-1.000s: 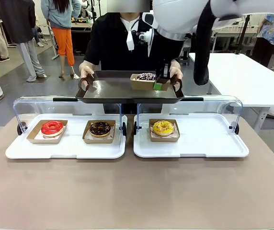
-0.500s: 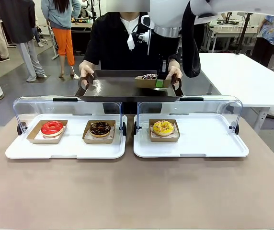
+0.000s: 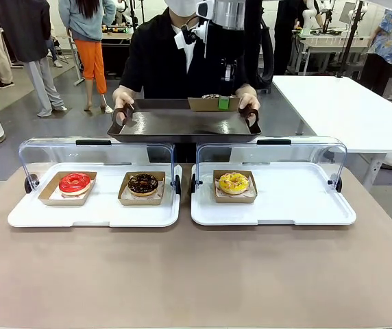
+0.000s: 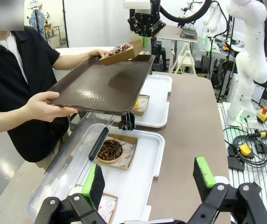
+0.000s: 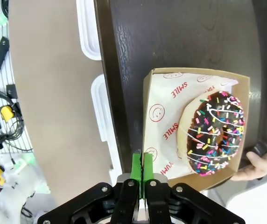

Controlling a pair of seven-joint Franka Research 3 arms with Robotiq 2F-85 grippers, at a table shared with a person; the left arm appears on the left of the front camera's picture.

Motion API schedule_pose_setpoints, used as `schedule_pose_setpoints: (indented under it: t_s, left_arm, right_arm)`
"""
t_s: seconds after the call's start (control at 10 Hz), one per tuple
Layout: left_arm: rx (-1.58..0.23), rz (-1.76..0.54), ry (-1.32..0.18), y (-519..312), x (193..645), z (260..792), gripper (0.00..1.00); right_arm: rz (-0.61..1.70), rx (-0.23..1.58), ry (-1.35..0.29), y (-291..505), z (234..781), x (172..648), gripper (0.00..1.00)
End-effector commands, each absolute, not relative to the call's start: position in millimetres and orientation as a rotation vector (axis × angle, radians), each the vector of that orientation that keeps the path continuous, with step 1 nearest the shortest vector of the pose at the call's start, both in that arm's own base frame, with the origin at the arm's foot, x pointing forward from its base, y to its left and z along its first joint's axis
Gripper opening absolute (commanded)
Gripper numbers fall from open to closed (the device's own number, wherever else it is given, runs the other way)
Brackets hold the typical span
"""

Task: Provide the desired donut to the person.
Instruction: Place the picked Paper togo box onto the Handle tray extended by the person.

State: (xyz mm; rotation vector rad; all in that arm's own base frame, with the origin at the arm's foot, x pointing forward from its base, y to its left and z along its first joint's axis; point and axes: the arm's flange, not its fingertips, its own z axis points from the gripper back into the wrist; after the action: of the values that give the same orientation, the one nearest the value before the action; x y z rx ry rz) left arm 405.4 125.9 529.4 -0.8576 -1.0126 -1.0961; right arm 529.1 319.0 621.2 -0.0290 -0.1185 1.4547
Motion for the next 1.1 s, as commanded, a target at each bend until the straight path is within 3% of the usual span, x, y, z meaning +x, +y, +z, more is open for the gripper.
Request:
schedule_pose_setpoints:
  t_s: [0.0,1.0]
  left_arm:
    - [-0.86,-1.096,-1.022,127,405,531,1.0]
    - [-0.86,-1.096,-1.022,127,405,531,1.0]
  right_arm:
    - [1.43,-0.037,-0.088,323,622,548,0.02]
    - [1.518,0.077,0.003,298,597,563,0.02]
